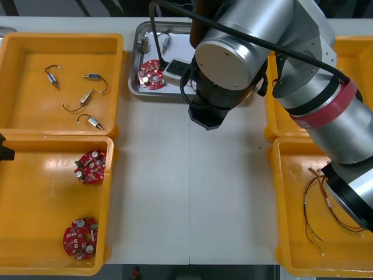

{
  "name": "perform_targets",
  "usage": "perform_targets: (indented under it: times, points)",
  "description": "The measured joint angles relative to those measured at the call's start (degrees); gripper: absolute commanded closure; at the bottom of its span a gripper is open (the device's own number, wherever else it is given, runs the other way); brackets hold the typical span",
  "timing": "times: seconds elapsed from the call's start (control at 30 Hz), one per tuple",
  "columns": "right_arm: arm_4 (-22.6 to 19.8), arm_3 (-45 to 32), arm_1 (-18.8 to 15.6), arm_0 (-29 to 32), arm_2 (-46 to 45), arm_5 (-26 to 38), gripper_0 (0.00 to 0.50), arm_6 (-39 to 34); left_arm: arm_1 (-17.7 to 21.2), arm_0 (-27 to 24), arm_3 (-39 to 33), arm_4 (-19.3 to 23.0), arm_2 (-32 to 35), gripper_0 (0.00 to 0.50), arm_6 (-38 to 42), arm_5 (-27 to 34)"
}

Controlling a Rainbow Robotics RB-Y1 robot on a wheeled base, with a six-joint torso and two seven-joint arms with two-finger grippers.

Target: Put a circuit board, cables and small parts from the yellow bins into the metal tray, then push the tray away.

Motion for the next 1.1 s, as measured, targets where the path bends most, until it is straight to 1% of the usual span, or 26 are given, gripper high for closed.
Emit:
perform_targets:
  times: [0.1, 0.3, 0.37, 0.43, 0.5, 0.57, 0.63, 0.8, 1.1]
  points:
    - [1.13, -4.04, 0.00, 2.18, -2.25, 0.02, 0.000, -2.67, 0.00, 0.00, 0.00, 0.00, 0.00, 0.000, 0.00, 0.00]
    - [1.34, -12.37, -0.73, 7.59, -7.12, 0.07, 0.000, -17.54, 0.00, 0.00, -0.01, 0.01, 0.00, 0.000, 0.00, 0.00]
    - [1.32, -15.38, -1.98, 9.67, -8.10, 0.08, 0.000, -18.80, 0.00, 0.00, -0.01, 0.01, 0.00, 0.000, 0.00, 0.00]
    - [1.22, -18.85, -3.97, 11.99, -8.87, 0.08, 0.000, -19.25, 0.00, 0.01, -0.02, 0.02, 0.00, 0.000, 0.00, 0.00]
    - [0.63, -21.64, -6.22, 14.25, -9.84, 0.08, 0.000, -22.26, 0.00, 0.01, -0.02, 0.02, 0.00, 0.000, 0.00, 0.00]
    - [-0.72, -23.34, -8.20, 16.28, -11.36, 0.08, 0.000, -27.91, 0.00, 0.01, -0.02, 0.03, 0.00, 0.000, 0.00, 0.00]
    - [-3.26, -24.17, -9.93, 18.32, -13.94, 0.08, 0.000, -32.19, 0.00, 0.02, -0.03, 0.03, 0.00, 0.000, 0.00, 0.00]
    - [-9.61, -24.88, -13.50, 23.50, -22.98, 0.08, 0.000, -32.68, 0.00, 0.03, -0.04, 0.03, 0.00, 0.000, 0.00, 0.00]
    - [-17.48, -28.30, -21.23, 34.86, -38.43, 0.09, 0.000, -32.68, 0.02, 0.08, -0.06, 0.06, 0.00, 0.000, 0.00, 0.00]
